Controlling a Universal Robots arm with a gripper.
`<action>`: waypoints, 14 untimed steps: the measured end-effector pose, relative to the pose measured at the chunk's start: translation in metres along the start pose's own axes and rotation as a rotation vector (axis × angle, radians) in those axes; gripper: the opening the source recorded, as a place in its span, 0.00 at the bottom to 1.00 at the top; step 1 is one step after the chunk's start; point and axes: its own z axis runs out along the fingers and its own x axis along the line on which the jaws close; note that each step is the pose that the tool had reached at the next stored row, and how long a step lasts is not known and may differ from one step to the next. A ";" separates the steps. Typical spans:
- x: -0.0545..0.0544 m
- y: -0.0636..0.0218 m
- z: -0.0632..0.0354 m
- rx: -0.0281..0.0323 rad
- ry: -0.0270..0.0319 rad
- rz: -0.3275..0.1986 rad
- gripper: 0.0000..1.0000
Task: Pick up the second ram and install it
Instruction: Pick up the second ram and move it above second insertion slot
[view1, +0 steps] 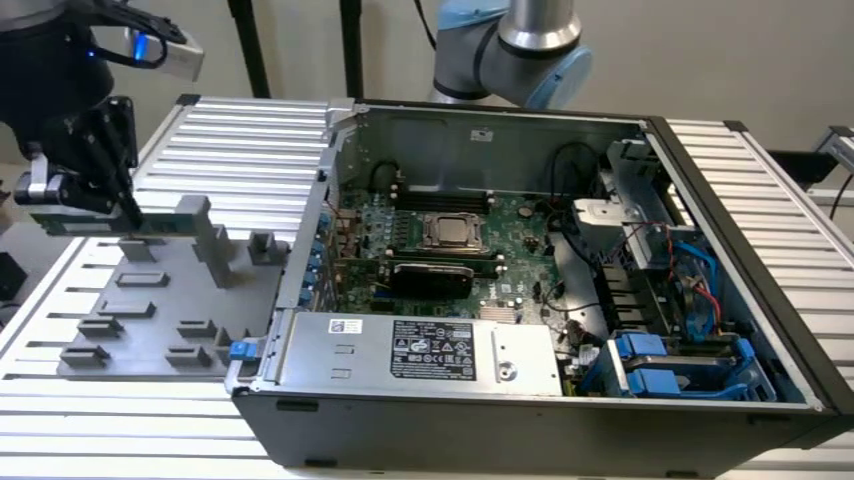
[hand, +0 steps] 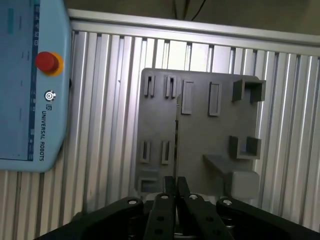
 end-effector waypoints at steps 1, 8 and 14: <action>0.000 -0.0039 -0.0046 -0.0002 -0.0001 0.000 0.14; 0.002 -0.0345 -0.0377 -0.0033 -0.0007 0.000 0.14; 0.004 -0.0608 -0.0610 -0.0038 -0.0017 0.000 0.14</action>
